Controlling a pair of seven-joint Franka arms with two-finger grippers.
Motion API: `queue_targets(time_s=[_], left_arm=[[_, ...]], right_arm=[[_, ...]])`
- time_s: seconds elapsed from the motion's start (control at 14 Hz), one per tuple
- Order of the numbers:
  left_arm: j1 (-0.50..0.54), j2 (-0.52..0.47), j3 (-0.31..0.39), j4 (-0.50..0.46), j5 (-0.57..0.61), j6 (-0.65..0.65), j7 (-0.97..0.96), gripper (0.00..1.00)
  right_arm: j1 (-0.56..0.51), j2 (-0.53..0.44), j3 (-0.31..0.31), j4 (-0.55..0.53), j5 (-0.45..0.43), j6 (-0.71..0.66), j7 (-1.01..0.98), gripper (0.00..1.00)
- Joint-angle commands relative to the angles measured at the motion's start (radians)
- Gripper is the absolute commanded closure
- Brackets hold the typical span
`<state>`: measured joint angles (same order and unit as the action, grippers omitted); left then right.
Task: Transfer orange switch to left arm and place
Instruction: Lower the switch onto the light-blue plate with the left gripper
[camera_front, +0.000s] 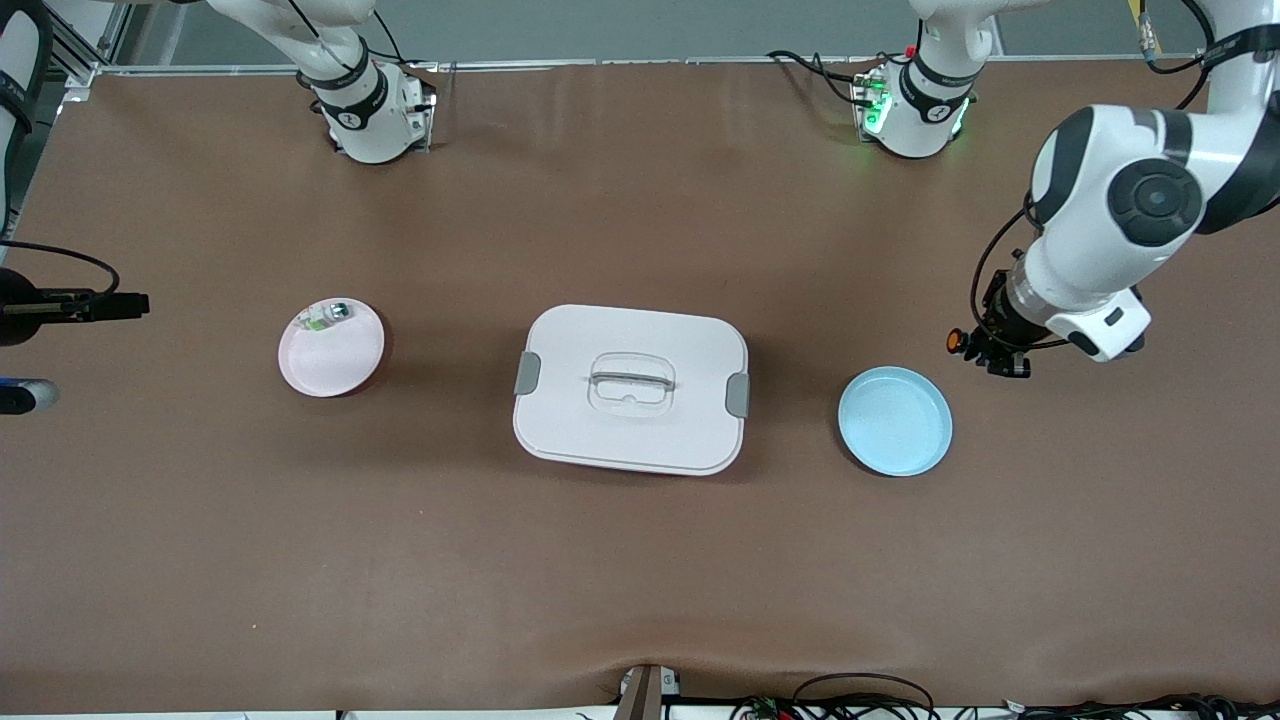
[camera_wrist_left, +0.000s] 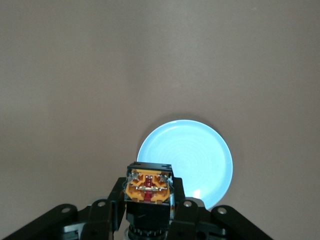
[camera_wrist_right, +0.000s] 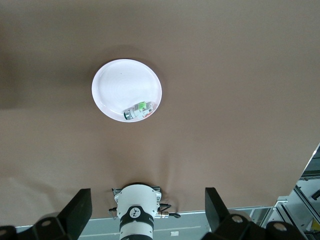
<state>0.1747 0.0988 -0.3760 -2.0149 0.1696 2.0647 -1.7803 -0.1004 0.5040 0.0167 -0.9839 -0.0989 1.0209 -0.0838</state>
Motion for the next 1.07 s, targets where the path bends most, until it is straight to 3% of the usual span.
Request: queue_targets(time_s=[0.0, 0.14, 0.64, 0.86, 1.0], left_arm=[[-0.003, 0.044, -0.007, -0.027, 0.063, 0.058, -0.08, 1.0], [-0.004, 0.094, -0.009, -0.027, 0.085, 0.113, -0.12, 1.0], [-0.034, 0.248, -0.011, -0.024, 0.26, 0.204, -0.3, 1.0], [-0.04, 0.301, -0.011, -0.019, 0.304, 0.245, -0.35, 1.0], [-0.05, 0.321, -0.011, -0.018, 0.341, 0.247, -0.39, 1.0]], right_arm=[[-0.027, -0.018, 0.016, -0.01, -0.013, -0.012, -0.011, 0.0], [-0.054, -0.027, 0.019, -0.001, 0.025, -0.002, -0.005, 0.0], [-0.055, -0.139, 0.026, -0.002, 0.031, 0.04, -0.005, 0.0], [-0.056, -0.166, 0.017, -0.015, 0.117, 0.067, 0.047, 0.0], [-0.047, -0.174, 0.019, -0.016, 0.11, 0.083, 0.072, 0.0]])
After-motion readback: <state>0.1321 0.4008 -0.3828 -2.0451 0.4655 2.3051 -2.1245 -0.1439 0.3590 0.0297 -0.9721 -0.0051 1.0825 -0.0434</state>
